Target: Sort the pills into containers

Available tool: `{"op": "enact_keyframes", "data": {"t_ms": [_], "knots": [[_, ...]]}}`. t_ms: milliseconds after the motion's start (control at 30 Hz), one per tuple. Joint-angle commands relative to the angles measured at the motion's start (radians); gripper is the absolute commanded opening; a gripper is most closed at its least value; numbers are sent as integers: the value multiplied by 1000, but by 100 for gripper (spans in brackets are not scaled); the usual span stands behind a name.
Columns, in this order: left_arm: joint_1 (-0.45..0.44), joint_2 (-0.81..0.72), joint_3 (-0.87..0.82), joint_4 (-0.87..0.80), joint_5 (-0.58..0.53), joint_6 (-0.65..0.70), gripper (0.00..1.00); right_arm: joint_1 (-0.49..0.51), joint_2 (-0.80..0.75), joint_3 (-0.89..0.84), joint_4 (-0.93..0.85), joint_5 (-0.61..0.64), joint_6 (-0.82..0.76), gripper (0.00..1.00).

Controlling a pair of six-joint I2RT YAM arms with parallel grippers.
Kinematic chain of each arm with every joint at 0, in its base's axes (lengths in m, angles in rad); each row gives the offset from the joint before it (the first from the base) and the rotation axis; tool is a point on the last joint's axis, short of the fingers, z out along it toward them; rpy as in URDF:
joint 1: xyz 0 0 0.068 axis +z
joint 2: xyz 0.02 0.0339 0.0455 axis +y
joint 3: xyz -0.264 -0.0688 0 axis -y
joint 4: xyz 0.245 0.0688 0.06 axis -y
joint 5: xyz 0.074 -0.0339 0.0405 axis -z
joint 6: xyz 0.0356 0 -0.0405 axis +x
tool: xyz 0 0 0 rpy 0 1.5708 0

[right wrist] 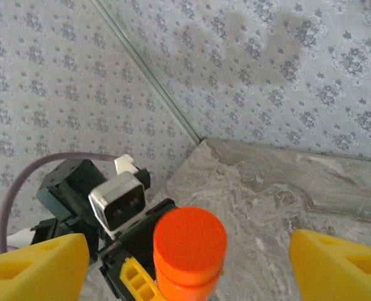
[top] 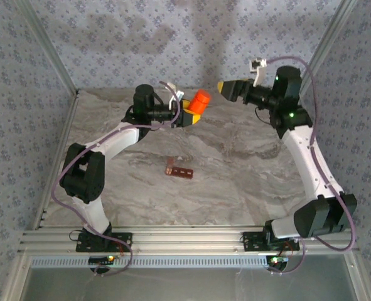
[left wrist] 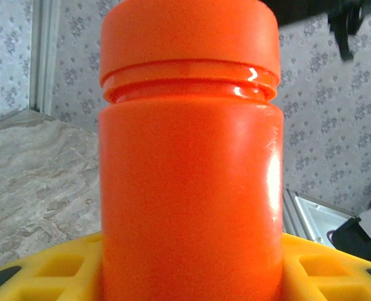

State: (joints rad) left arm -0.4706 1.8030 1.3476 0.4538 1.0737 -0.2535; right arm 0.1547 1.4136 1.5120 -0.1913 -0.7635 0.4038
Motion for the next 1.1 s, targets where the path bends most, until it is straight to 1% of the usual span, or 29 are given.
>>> {"op": "enact_keyframes", "data": {"t_ms": [0,133,467,767,900,1067], "knots": [[-16,-12,52,-82,71,102,0,-9,82,130,-297,-61,-81,84],[-28,-14,69,-134,86,152,0,-4,151,219,-379,-111,-89,84],[-37,12,105,-178,104,168,0,41,201,274,-515,-135,-193,84],[-39,32,124,-196,106,173,0,71,218,284,-533,-134,-222,84],[-42,36,128,-203,105,173,0,81,224,283,-542,-126,-233,81],[-41,39,132,-207,106,171,0,86,230,277,-545,-130,-236,73]]}}
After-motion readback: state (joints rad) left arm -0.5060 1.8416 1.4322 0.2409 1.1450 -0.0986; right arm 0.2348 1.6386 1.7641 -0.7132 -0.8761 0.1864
